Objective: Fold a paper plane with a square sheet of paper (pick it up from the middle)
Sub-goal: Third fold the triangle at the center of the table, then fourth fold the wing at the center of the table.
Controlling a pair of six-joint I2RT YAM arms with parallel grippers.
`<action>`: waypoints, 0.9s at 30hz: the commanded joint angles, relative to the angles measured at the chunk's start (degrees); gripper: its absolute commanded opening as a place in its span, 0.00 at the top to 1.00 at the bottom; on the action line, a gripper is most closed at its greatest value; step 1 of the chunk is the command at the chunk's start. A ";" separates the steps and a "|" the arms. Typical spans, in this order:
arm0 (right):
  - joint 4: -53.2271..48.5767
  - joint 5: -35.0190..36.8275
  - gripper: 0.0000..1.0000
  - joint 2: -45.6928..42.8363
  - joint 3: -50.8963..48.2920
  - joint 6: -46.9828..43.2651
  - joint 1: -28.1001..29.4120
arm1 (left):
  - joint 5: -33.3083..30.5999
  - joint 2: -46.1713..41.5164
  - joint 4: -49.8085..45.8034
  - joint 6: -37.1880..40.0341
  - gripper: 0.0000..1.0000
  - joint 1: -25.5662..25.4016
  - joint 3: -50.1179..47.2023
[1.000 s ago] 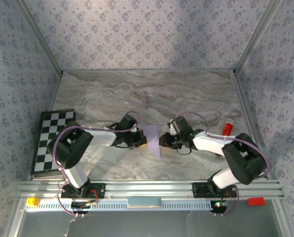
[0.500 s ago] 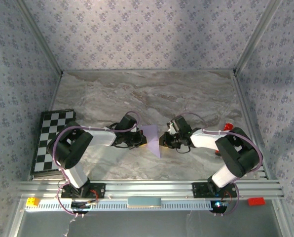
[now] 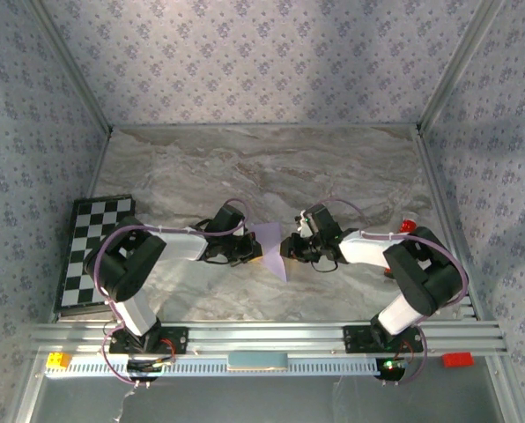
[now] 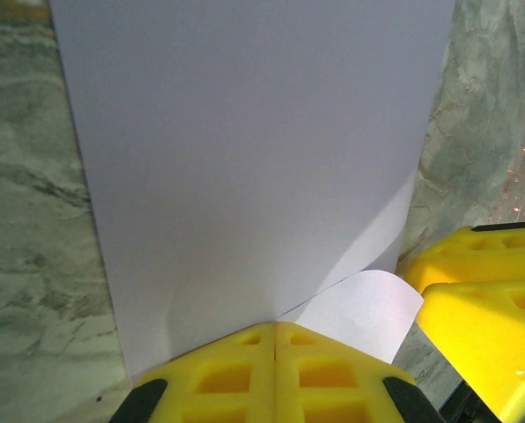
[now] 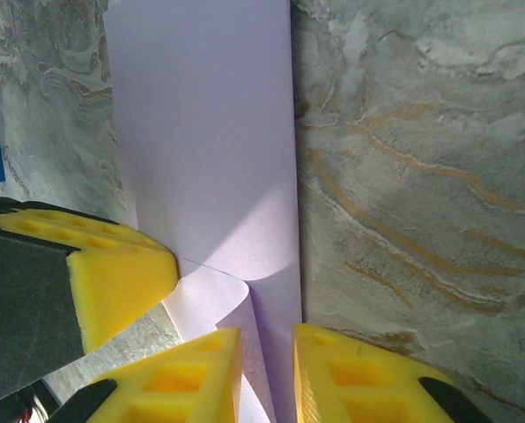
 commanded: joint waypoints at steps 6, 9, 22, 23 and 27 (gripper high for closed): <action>1.00 2.47 0.75 -4.57 -1.46 1.09 -0.23 | -1.59 -1.02 -3.42 0.38 0.99 -0.01 0.38; 0.96 1.41 0.74 -4.80 -1.40 0.72 -0.46 | -1.59 -1.03 -3.44 0.40 0.99 -0.01 0.45; 2.06 -0.10 0.71 0.62 -0.24 0.42 -0.30 | -1.41 -1.03 -3.53 0.40 0.99 -0.04 0.53; 2.32 -0.30 0.72 0.82 -0.24 0.43 -0.26 | -1.34 -1.01 -3.53 0.37 0.99 -0.18 0.61; 2.50 -1.24 0.76 1.88 0.28 0.00 -0.06 | -1.41 -1.18 -3.54 0.39 0.99 -0.07 0.68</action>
